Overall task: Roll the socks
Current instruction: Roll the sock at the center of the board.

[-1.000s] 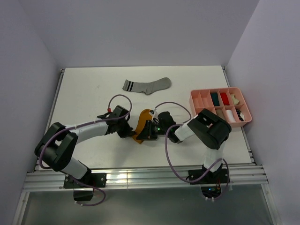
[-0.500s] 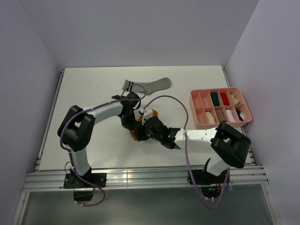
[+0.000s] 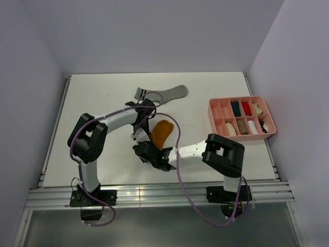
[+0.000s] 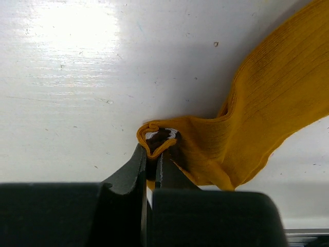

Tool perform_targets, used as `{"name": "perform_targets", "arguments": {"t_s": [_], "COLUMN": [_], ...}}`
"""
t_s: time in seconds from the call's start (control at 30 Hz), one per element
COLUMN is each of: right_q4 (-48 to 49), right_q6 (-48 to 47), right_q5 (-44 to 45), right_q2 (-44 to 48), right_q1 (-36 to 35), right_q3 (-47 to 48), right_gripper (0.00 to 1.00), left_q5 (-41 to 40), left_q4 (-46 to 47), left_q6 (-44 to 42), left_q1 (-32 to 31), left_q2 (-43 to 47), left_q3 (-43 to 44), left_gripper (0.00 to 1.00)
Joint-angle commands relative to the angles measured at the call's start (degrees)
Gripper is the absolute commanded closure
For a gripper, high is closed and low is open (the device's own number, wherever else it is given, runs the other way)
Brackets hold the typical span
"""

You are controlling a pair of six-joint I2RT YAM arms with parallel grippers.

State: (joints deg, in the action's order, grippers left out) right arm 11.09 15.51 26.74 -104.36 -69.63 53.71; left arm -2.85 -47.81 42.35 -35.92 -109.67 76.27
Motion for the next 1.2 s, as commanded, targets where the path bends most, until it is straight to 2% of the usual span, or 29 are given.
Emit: {"name": "perform_targets", "arguments": {"t_s": [0.0,0.17,0.27,0.33,0.37,0.43,0.47,0.53,0.57,0.63,0.67,0.7,0.83,0.97,1.17], "right_q4": [-2.7,-4.5,-4.7,-3.9,-3.6,-2.2,-1.8,0.1,0.4,1.9,2.6,4.5,10.0,20.3,36.3], "right_q6": [-0.8,-0.4,0.2,0.3,0.7,1.0,1.3,1.9,2.4,4.4,6.5,7.6,13.7,21.9,32.9], "right_q5": [6.5,8.7,8.5,7.0,6.1,2.2,0.4,-6.8,-9.2,-18.2,-21.3,-23.9,-35.4,-47.4,-60.0], "right_q2": [-2.3,-6.2,-7.2,-6.7,-6.6,-4.6,-3.6,-0.4,0.5,2.1,2.5,2.8,2.1,1.3,-3.0], "right_q1": [-0.4,-0.4,-0.4,-0.3,-0.2,0.1,0.8,1.8,2.4,4.8,5.7,7.6,12.3,17.1,22.8], "right_q3": [3.1,3.8,2.8,1.3,0.8,-0.4,-1.8,-2.8,-3.4,-3.7,-4.1,-4.3,-6.7,-10.8,-16.7], "right_gripper": [0.48,0.51,0.60,0.77,0.91,1.00,1.00,1.00,1.00,1.00,1.00,1.00,1.00,1.00,1.00], "left_q5": [-3.7,-3.1,-2.7,-2.3,-2.2,-1.9,-1.8,-1.2,-1.2,-1.3,-2.0,-2.2,-3.9,-4.3,4.3], "left_q4": [-2.5,-2.5,-2.1,-1.2,-0.5,1.0,2.5,3.7,4.9,6.5,7.9,8.7,12.0,15.8,24.7], "left_q6": [-2.9,-3.8,-3.9,-3.8,-3.7,-3.4,-2.6,-1.7,-0.5,0.6,2.0,2.7,7.6,11.7,17.0], "left_q1": [0.5,0.8,0.9,0.9,0.9,1.1,1.2,2.3,2.8,4.4,5.1,5.7,9.5,10.4,10.1], "left_q2": [-2.5,-2.7,-2.5,-2.0,-1.1,0.8,2.6,4.4,6.2,8.6,11.1,12.4,21.0,28.5,36.6], "left_q3": [0.5,1.0,0.9,0.6,0.5,-0.2,-0.4,-0.6,-0.7,-1.4,-1.6,-2.4,-6.0,-14.3,-28.3], "left_gripper": [1.00,1.00,1.00,0.99,0.91,0.82,0.75,0.69,0.58,0.50,0.38,0.36,0.35,0.37,0.35]}}
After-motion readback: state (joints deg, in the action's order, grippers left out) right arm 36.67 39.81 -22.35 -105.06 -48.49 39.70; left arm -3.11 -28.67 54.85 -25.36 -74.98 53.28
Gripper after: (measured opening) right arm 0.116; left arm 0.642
